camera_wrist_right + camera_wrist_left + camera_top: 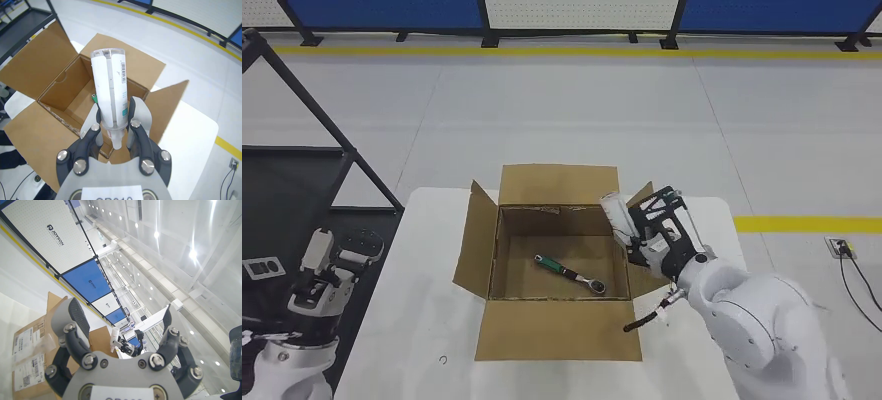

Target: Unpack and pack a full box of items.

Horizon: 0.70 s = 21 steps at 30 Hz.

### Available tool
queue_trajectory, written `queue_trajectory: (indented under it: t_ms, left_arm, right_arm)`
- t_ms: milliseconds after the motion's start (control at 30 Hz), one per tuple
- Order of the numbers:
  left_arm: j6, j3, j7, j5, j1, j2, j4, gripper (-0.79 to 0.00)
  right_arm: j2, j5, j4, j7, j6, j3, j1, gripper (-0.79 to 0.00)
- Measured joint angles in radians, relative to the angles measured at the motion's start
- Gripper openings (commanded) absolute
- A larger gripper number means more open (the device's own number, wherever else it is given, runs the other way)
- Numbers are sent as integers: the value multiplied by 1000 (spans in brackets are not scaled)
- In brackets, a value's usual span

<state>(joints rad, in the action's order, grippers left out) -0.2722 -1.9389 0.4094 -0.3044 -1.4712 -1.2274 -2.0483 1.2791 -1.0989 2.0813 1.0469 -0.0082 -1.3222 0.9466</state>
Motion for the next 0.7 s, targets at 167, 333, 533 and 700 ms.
queue_trajectory:
  t_ms: [167,333,533,700]
  left_arm:
    - [8,27,9,12,13,2,3,0]
    - [16,51,10,27,32,4,5,0]
    - [25,72,4,42,50,7,2,0]
    - [27,75,-12,41,58,8,3,0]
  right_arm:
    - [-7,-32,78,-6,133,-106,100,-785]
    - [-13,-27,91,6,213,-214,180,-785]
    - [-20,32,-18,79,220,-289,207,-785]
    - [-24,86,-183,125,182,-291,174,-785]
